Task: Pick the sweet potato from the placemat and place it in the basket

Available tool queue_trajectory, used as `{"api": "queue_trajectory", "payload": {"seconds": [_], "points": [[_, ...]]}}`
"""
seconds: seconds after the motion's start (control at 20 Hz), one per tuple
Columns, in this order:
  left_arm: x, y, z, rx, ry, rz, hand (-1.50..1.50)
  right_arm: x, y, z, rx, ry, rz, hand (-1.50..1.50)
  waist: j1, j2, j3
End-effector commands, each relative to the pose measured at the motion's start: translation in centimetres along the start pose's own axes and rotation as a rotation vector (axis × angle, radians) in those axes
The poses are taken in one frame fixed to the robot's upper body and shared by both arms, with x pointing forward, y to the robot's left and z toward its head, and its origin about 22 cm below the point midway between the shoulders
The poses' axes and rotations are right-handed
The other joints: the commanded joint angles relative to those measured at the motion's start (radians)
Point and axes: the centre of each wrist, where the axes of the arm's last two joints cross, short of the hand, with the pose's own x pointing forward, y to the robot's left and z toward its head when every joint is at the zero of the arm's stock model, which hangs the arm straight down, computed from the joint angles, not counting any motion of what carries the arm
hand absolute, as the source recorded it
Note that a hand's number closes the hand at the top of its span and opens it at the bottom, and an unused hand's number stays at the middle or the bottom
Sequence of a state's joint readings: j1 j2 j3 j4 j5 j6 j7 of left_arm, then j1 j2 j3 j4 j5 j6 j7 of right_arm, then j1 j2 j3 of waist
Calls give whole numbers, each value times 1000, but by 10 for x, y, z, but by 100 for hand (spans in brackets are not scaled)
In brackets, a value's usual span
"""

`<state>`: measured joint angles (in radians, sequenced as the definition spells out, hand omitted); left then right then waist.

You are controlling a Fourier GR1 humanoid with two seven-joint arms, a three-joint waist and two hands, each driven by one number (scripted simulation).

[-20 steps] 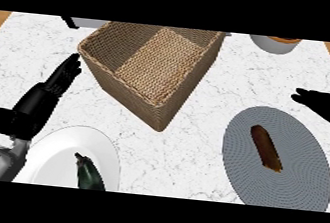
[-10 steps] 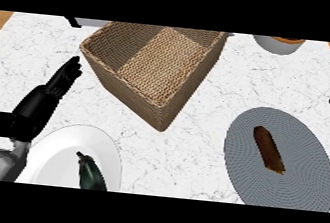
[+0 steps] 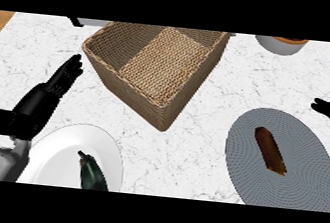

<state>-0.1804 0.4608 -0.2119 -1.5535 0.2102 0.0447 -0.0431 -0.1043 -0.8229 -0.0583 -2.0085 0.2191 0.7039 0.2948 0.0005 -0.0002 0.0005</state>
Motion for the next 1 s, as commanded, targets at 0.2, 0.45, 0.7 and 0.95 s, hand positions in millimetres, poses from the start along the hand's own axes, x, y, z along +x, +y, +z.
{"api": "queue_trajectory", "payload": {"seconds": [0.2, 0.45, 0.7, 0.95], "points": [[-8, 1, 3, 18, -7, 6, 0, -29, 55, -13, -37, -30, -26, -150, -4, 0, 0], [-5, -34, -14, 0, -12, 3, 0, -31, 81, -50, -64, -27, 11, -150, 0, 2, 0], [-1, -1, -5, 1, 7, 20, 0, -51, 75, -63, -76, -51, -5, -150, 2, 0, 0], [4, 3, 1, 2, 6, 5, 0, -43, 76, -65, -72, -79, -28, -150, 2, 0, 0]]}}
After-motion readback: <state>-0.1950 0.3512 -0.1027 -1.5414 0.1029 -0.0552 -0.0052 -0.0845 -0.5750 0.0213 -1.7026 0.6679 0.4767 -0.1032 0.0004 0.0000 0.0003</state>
